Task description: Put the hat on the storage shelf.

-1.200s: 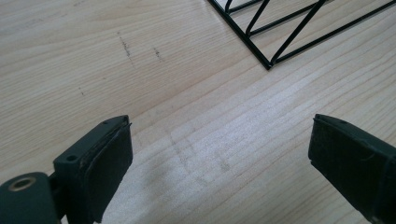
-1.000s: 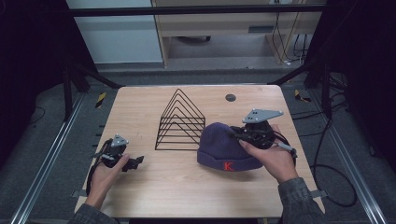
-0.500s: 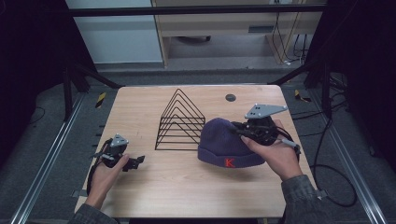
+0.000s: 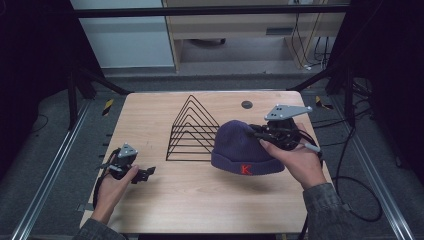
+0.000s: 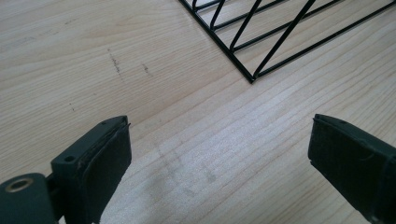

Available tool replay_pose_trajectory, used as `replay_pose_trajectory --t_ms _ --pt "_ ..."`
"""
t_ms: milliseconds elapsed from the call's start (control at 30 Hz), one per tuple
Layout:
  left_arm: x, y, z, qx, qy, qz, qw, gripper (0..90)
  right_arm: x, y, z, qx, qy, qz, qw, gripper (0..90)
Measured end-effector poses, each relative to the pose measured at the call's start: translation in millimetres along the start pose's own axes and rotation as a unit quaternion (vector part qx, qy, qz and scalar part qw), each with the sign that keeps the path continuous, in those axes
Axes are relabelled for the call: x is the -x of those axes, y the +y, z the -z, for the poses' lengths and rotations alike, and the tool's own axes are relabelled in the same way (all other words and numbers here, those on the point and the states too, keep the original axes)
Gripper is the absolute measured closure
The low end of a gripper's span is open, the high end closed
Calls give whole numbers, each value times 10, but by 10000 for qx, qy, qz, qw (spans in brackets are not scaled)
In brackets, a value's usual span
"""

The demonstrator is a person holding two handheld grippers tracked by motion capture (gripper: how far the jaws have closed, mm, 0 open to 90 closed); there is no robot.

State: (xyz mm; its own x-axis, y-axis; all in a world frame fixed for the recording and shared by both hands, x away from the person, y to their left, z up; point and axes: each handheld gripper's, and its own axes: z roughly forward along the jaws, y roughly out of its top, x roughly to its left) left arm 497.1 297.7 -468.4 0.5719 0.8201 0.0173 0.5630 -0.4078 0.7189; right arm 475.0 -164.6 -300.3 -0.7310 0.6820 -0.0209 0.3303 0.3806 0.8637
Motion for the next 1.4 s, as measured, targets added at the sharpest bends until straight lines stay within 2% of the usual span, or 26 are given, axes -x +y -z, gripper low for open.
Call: replay_pose_trajectory --t_ms 133,233,367,500,667,767,900,933,1000,1167,1267,1400 --pt "11 28 60 150 15 7 9999 59 7 54 13 13 -24 19 10000 779" --pt "7 72 147 406 -46 120 9991 64 17 115 32 40 -53 44 10000 778" --pt "13 210 355 850 -92 251 9960 72 38 243 71 109 -112 86 9998 778" --pt "52 379 512 1079 -202 209 9937 72 43 398 117 152 -208 194 9995 778" --pt "131 673 610 1038 -368 -92 9939 74 40 616 150 236 -338 287 9987 778" --pt "176 846 657 986 -395 -271 9940 74 51 717 126 273 -406 328 9983 778" --pt "229 1046 735 1132 -499 -280 9919 73 82 830 83 326 -474 303 9979 778" --pt "262 1097 743 1142 -483 -357 9916 74 91 862 71 350 -479 287 9978 779" --pt "283 1154 757 1151 -478 -425 9913 75 109 933 47 405 -534 309 9973 779" --pt "289 1300 789 1190 -515 -398 9908 80 169 1051 -4 498 -631 254 9964 779" --pt "306 1327 767 1176 -542 -449 9906 85 217 1106 -46 484 -668 205 9964 779" --pt "304 1343 742 1217 -634 -358 9899 91 254 1166 -99 457 -655 159 9967 779"
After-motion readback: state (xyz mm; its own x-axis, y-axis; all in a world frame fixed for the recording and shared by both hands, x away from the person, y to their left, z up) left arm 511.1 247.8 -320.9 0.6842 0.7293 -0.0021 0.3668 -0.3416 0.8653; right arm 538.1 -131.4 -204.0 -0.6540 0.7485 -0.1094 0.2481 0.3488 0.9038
